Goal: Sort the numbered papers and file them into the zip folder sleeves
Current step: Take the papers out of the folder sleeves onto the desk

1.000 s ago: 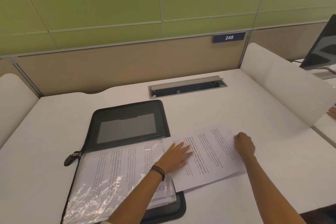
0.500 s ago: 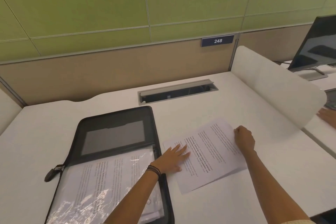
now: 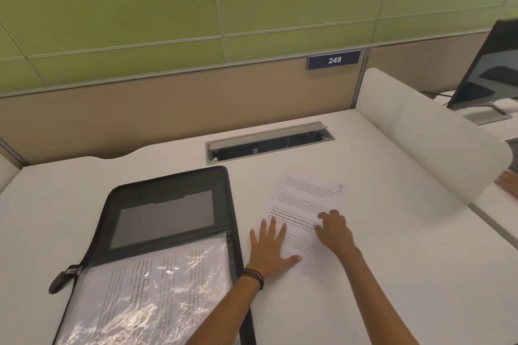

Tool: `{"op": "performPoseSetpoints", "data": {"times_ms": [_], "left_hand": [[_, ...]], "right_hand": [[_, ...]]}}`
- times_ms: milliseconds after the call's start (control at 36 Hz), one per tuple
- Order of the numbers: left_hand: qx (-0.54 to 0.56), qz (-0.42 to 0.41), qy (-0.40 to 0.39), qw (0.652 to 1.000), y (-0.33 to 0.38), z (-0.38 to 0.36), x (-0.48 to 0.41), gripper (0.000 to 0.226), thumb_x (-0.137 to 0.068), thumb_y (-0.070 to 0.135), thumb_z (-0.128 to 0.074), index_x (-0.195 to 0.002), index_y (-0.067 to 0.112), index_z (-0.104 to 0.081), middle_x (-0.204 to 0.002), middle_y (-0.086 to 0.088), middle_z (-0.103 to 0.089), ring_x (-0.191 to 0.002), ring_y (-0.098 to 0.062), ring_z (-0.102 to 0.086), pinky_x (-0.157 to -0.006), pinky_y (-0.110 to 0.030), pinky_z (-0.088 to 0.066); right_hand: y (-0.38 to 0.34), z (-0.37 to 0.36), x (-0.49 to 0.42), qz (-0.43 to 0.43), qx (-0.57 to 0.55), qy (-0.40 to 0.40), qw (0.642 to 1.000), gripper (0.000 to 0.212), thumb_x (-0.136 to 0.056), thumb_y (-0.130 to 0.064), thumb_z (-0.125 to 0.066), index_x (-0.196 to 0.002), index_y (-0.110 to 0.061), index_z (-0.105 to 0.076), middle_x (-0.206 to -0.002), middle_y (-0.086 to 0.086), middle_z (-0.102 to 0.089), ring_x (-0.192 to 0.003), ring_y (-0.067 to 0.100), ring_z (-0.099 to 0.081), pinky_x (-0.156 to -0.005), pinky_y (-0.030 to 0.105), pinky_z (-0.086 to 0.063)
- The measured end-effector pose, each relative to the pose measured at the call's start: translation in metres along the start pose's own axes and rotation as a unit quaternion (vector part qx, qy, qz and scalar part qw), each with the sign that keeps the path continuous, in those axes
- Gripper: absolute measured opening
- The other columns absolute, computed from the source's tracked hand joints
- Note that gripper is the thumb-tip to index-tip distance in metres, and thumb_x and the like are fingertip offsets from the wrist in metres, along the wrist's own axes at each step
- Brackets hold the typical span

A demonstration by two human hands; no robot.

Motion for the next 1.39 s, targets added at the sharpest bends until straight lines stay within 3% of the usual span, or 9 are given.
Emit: {"op": "performPoseSetpoints", "data": {"times_ms": [111, 194, 306, 778, 917, 1028, 1139, 1250, 1389], "left_hand": [[0.028, 0.1, 0.006, 0.995, 0.013, 0.005, -0.007, 0.102, -0.074, 0.076, 0.022, -0.151, 0.014, 0.0, -0.153, -0.014, -0.013, -0.142, -0.027, 0.024, -0.112, -0.05, 0.003], [0.094, 0.098, -0.004, 0.991, 0.02, 0.011, -0.005, 0.072, -0.094, 0.056, 0.008, -0.15, 0.012, 0.007, -0.156, -0.014, 0.014, -0.145, -0.031, 0.012, -0.116, -0.044, 0.005], [0.219, 0.079, 0.011, 0.972, 0.018, 0.029, -0.003, 0.055, -0.104, 0.019, -0.026, -0.15, 0.012, 0.005, -0.158, -0.009, 0.01, -0.146, -0.027, 0.01, -0.116, -0.033, 0.003], [0.032, 0.106, 0.068, 0.992, -0.087, 0.042, 0.053, 0.056, -0.1, 0.043, -0.032, -0.15, 0.025, -0.014, -0.159, 0.0, -0.003, -0.147, -0.019, 0.0, -0.114, -0.051, 0.011], [0.051, 0.129, 0.064, 0.988, -0.11, 0.029, 0.074, 0.127, -0.042, 0.094, 0.023, -0.15, 0.032, -0.004, -0.159, 0.005, 0.004, -0.146, -0.017, 0.006, -0.105, -0.044, 0.024], [0.076, 0.117, 0.059, 0.988, -0.11, 0.024, 0.081, 0.125, -0.041, 0.098, 0.016, -0.147, 0.031, 0.01, -0.157, 0.005, 0.013, -0.139, -0.011, 0.022, -0.106, -0.043, 0.023], [0.058, 0.106, 0.051, 0.991, -0.11, 0.019, 0.082, 0.12, -0.043, 0.099, 0.012, -0.139, 0.027, 0.024, -0.148, 0.009, 0.026, -0.132, -0.011, 0.03, -0.105, -0.044, 0.025], [0.053, 0.1, 0.058, 0.992, -0.11, 0.017, 0.082, 0.117, -0.045, 0.098, 0.013, -0.137, 0.028, 0.024, -0.145, 0.009, 0.029, -0.133, -0.014, 0.03, -0.104, -0.044, 0.028], [0.042, 0.11, 0.062, 0.991, -0.112, 0.013, 0.078, 0.118, -0.045, 0.097, 0.015, -0.138, 0.024, 0.024, -0.144, 0.008, 0.03, -0.133, -0.015, 0.031, -0.105, -0.046, 0.026]], "right_hand": [[-0.02, -0.016, 0.009, 0.045, 0.007, -0.058, 0.997, 0.038, -0.098, -0.021, -0.042, -0.134, -0.01, -0.042, -0.142, 0.013, -0.031, -0.13, 0.03, -0.033, -0.1, 0.037, -0.037], [-0.032, -0.029, 0.016, 0.057, 0.011, -0.092, 0.994, 0.041, -0.1, -0.019, -0.037, -0.139, -0.01, -0.036, -0.149, 0.016, -0.02, -0.135, 0.032, -0.027, -0.104, 0.037, -0.033], [-0.043, -0.044, 0.022, 0.033, 0.017, -0.142, 0.989, 0.053, -0.102, -0.031, -0.028, -0.15, -0.024, -0.008, -0.157, 0.013, 0.008, -0.144, 0.034, 0.002, -0.113, 0.051, -0.014], [-0.013, -0.04, -0.022, 0.028, 0.102, -0.095, 0.99, 0.07, -0.092, -0.064, -0.019, -0.148, -0.032, 0.009, -0.156, 0.005, 0.019, -0.143, 0.032, 0.015, -0.106, 0.067, -0.001], [-0.004, -0.045, -0.041, 0.04, 0.106, -0.058, 0.992, 0.085, -0.076, -0.079, 0.006, -0.148, -0.033, 0.008, -0.157, 0.003, 0.015, -0.144, 0.029, 0.011, -0.108, 0.067, -0.004], [0.003, -0.049, -0.052, 0.042, 0.08, -0.025, 0.996, 0.118, -0.042, -0.081, 0.039, -0.146, -0.033, 0.012, -0.158, 0.001, 0.01, -0.145, 0.026, 0.006, -0.109, 0.063, 0.001], [0.008, -0.056, -0.065, 0.041, 0.064, -0.005, 0.997, 0.077, -0.085, -0.072, 0.005, -0.149, -0.029, 0.003, -0.147, 0.008, -0.039, -0.131, 0.033, -0.042, -0.092, 0.073, -0.028], [0.012, -0.053, -0.069, 0.064, 0.088, 0.017, 0.994, 0.081, -0.075, -0.072, 0.006, -0.146, -0.033, 0.01, -0.158, -0.003, 0.004, -0.146, 0.023, 0.003, -0.111, 0.06, 0.001], [0.01, -0.052, -0.07, 0.062, 0.057, 0.06, 0.995, 0.081, -0.081, -0.061, 0.001, -0.149, -0.024, -0.021, -0.156, 0.002, -0.018, -0.144, 0.028, -0.014, -0.109, 0.063, -0.004]]}}
Point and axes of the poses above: each hand's wrist, its own x-axis away from the middle knuckle, its own z-axis out of the back of the hand, y = z × x, the point moved 1 cm from there along -x, towards the middle knuckle
